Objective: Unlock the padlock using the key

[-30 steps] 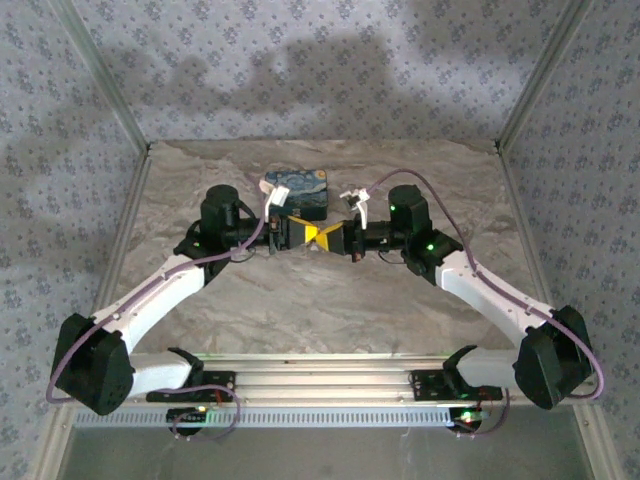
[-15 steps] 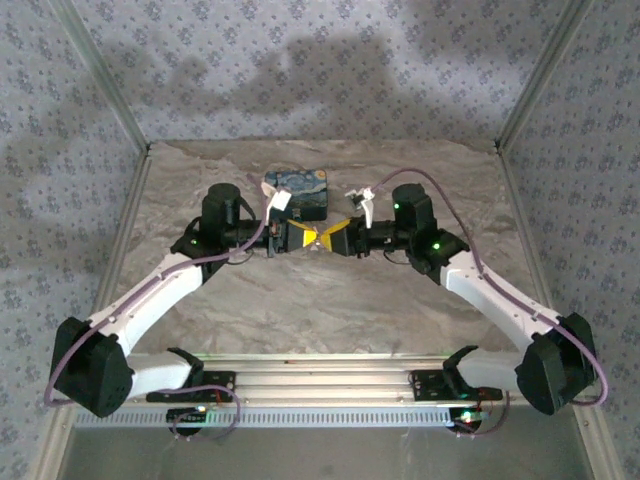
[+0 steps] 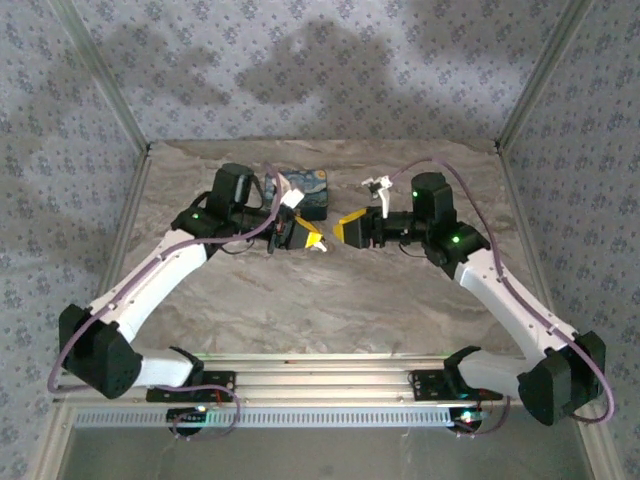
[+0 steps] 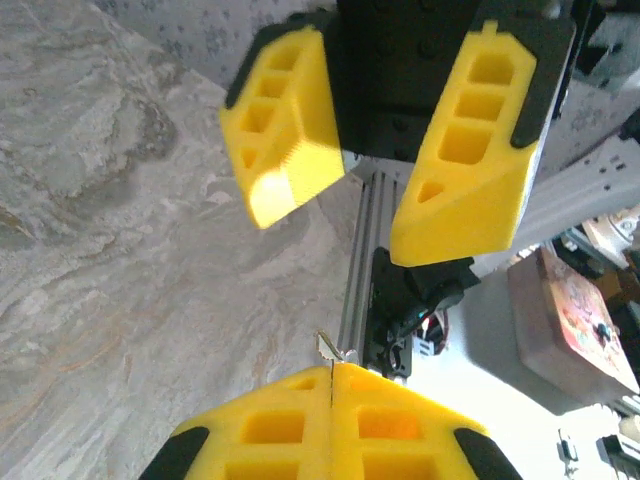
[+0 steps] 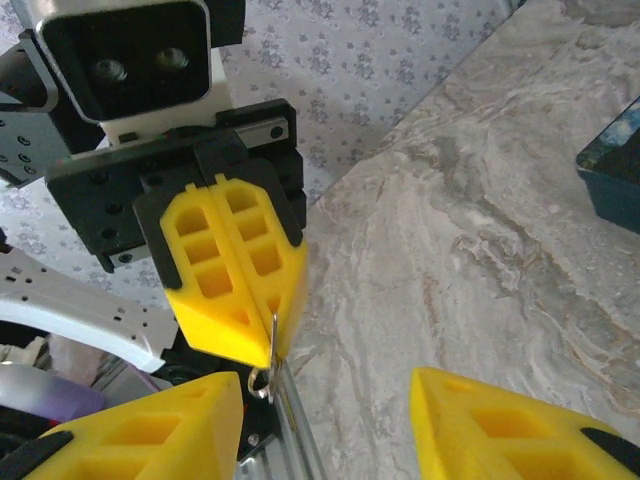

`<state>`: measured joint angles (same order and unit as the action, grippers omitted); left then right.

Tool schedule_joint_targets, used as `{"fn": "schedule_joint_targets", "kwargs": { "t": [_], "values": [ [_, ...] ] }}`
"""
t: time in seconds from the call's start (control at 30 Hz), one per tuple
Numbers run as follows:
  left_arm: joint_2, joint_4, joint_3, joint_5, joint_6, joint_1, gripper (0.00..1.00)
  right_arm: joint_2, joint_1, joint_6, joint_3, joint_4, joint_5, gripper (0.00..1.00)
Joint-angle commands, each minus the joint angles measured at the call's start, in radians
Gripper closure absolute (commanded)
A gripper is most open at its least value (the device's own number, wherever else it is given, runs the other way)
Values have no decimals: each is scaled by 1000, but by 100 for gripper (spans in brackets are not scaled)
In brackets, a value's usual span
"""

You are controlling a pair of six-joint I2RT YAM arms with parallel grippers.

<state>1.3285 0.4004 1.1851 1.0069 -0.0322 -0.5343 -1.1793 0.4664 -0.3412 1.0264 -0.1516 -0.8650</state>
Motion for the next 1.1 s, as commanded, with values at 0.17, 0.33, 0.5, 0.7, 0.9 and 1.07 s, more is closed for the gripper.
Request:
{"fn": "schedule_joint_targets", "kwargs": {
  "t": [0.17,0.33,0.5,0.7,0.9,1.07],
  "values": [
    [35,163,85,1,161,-38,100,-61,37,-19,53,-49,-71,51],
    [49,194,101,-25,185,-53,100,-73,47,-25,63,-47,-63,53],
    [47,206,104,-40,199,-55,100,-88,60,-24,70,-58,-68,58],
    [41,223,110,-57,215,-56,100,-102,71,-19,80,-73,-75,60],
    [37,236,116,-69,225,-55,100,-127,84,-9,99,-94,-93,64],
    [35,237,117,-79,230,-55,100,-147,90,-5,108,-109,-114,89]
  ]
}}
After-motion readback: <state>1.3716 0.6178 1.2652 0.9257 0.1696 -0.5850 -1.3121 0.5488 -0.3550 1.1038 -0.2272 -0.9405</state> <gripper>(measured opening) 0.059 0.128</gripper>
